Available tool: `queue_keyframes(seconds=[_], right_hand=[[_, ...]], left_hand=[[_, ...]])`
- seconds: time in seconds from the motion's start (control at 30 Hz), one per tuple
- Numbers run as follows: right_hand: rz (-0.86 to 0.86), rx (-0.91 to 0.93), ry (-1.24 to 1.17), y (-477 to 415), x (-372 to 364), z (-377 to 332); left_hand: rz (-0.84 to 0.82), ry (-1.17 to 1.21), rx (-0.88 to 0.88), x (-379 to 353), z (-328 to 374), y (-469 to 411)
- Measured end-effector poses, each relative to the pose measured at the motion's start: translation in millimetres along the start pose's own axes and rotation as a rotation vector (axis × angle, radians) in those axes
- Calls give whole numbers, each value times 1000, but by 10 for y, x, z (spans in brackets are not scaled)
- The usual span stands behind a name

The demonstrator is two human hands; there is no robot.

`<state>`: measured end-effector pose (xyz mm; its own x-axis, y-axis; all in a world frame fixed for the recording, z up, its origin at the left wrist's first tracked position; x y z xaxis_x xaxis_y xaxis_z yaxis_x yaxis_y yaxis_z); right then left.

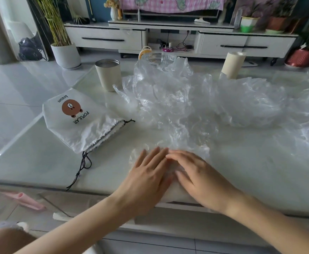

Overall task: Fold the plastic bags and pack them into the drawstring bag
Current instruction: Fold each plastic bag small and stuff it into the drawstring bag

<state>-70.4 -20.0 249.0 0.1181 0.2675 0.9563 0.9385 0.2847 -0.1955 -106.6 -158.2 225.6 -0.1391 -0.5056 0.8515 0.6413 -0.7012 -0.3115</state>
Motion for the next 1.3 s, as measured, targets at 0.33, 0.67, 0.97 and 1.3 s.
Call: queue_keyframes(seconds=[0.33,0.67,0.97,1.3], right_hand=[[-300,20,276,152,-57,293],[39,154,103,409,5,167],[87,-82,-272,230,154,151],[87,11,-248,256,102,184]], left_hand=[[-73,-84,88,-3,-120,102],[-74,17,-253,108,-18,360],[98,100,-147,149,-8,291],[296,388,157,413,-138,349]])
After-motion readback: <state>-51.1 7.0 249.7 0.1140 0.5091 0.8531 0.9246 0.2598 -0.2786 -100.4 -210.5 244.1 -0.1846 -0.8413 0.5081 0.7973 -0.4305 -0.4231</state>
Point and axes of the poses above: each hand's wrist, its own y-axis away from the middle knuckle, its own x-axis out of the back of the hand, z = x × y, the point moved 3 cm from there along -y, towards the middle knuckle, and after that the axes turned 13 degrees about y, right-handed, at the moved point
